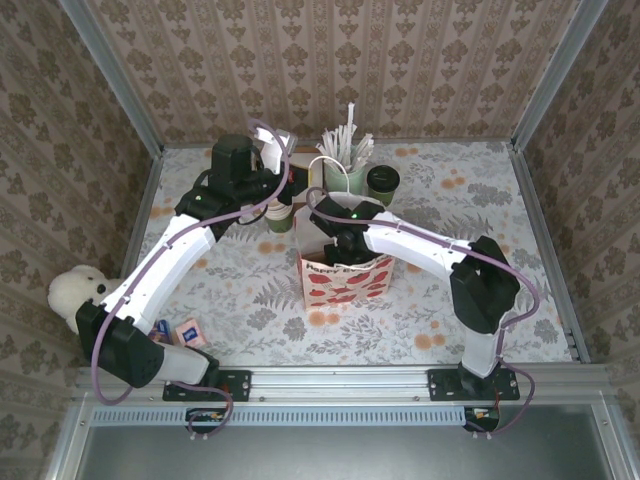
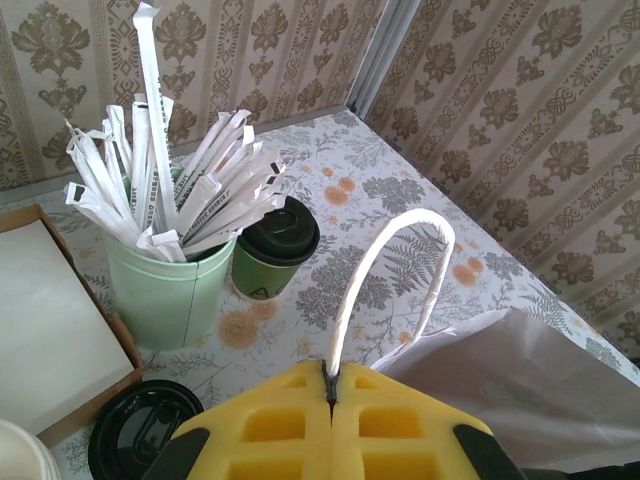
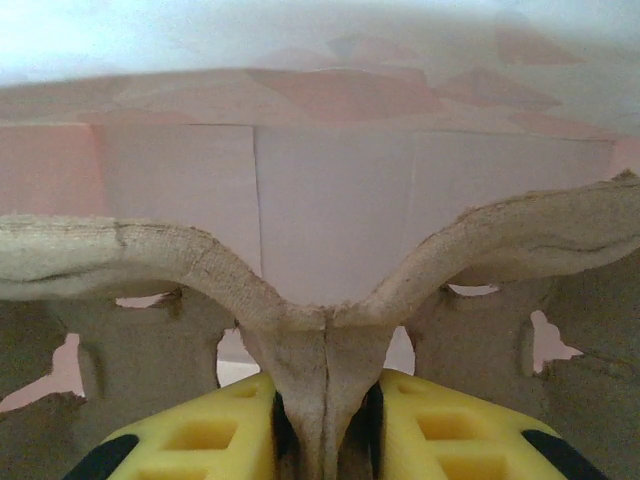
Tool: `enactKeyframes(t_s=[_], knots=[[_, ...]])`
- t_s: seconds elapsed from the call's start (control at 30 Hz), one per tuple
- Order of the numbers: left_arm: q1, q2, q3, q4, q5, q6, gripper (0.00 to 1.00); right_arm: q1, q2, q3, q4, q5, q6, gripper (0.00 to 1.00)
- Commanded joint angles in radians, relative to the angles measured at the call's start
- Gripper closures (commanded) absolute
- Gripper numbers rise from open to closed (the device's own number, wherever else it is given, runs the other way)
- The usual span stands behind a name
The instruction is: Pack the takeout coffee
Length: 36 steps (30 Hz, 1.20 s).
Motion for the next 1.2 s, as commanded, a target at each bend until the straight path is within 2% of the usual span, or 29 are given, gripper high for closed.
enactKeyframes(t_s=[0.0,0.23,0.37,0.53,0.57,0.77,0.83,0.93,1.07,1.17], knots=[[0.005,-0.025,0.012,0.050,0.004,-0.022,1.00,0.006,0.037,-0.016,-0.030,0.048,0.039,0.70],[0.005,-0.031,0.003,0.061,0.022,-0.026,1.00,0.009,0.060,-0.034,0.028,0.066,0.080,0.60],[0.005,-0.028,-0.001,0.062,0.026,-0.025,1.00,0.025,0.009,-0.042,0.088,0.089,0.067,0.41],[0.005,-0.024,-0.008,0.062,0.027,-0.017,1.00,0.031,-0.084,-0.078,0.165,0.079,-0.001,0.29],[0.006,-0.024,-0.007,0.057,0.025,-0.015,1.00,0.031,-0.107,-0.091,0.184,0.058,-0.018,0.23],[0.008,-0.022,-0.007,0.049,0.015,-0.003,1.00,0.031,-0.199,-0.125,0.210,0.004,-0.104,0.16],[0.007,-0.017,-0.006,0.050,0.023,-0.004,1.00,0.030,-0.208,-0.138,0.216,-0.019,-0.153,0.16],[0.008,-0.009,-0.001,0.054,0.034,-0.003,1.00,0.031,-0.205,-0.153,0.216,-0.069,-0.267,0.25],[0.008,-0.003,0.005,0.056,0.040,-0.002,1.00,0.029,-0.173,-0.142,0.182,-0.145,-0.423,0.53],[0.007,-0.002,0.007,0.055,0.047,-0.001,1.00,0.029,-0.160,-0.144,0.183,-0.192,-0.507,0.67]])
